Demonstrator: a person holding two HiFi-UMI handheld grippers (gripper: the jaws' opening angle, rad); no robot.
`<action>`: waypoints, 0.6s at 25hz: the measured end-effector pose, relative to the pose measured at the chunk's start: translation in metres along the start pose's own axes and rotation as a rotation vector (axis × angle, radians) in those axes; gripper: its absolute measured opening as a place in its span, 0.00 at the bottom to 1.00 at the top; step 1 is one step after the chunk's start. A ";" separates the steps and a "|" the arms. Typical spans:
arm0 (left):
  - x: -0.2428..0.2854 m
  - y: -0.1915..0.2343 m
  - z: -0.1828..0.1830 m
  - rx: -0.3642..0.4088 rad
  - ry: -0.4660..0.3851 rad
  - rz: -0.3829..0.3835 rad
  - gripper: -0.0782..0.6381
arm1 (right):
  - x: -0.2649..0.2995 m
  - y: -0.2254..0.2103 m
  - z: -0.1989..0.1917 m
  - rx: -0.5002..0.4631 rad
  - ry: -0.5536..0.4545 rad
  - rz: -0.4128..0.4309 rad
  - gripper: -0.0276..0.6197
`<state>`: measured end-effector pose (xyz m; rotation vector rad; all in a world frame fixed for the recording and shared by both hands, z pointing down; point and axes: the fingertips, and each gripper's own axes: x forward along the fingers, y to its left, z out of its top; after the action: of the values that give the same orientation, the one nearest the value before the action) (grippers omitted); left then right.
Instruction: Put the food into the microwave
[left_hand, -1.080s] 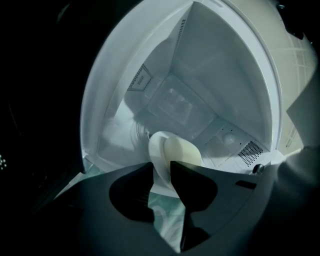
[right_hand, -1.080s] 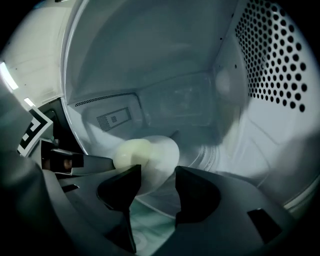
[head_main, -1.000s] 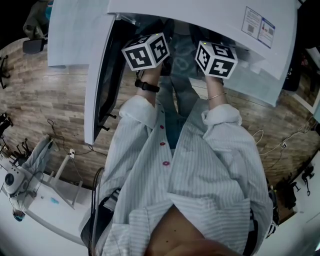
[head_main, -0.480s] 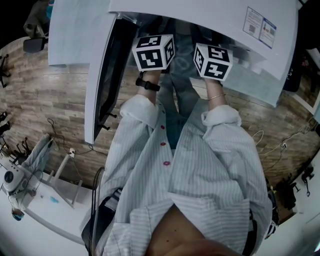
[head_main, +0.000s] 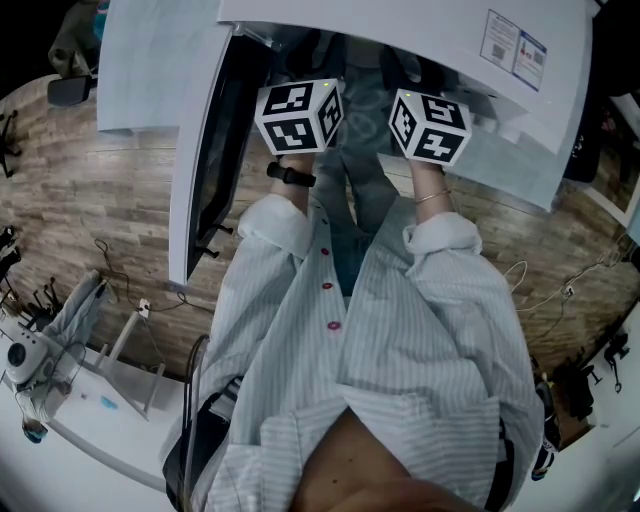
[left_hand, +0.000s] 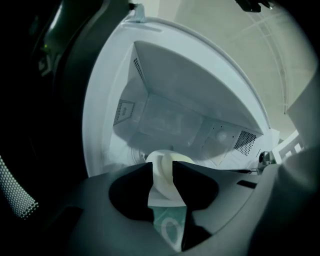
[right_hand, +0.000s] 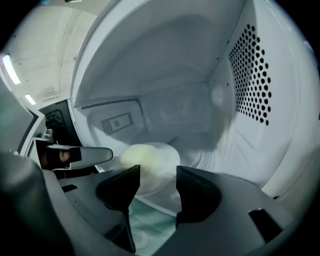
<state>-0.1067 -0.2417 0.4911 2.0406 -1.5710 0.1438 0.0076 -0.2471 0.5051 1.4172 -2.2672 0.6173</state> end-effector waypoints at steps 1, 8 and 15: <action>-0.003 -0.002 0.002 0.002 -0.013 -0.004 0.29 | -0.002 0.001 0.001 0.007 -0.006 0.006 0.40; -0.017 -0.014 0.006 0.018 -0.055 -0.023 0.29 | -0.014 0.008 0.008 0.053 -0.049 0.059 0.40; -0.037 -0.034 0.025 0.042 -0.092 -0.060 0.27 | -0.032 0.028 0.023 0.028 -0.067 0.135 0.33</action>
<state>-0.0931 -0.2167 0.4427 2.1518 -1.5719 0.0611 -0.0073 -0.2256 0.4649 1.3242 -2.4312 0.6552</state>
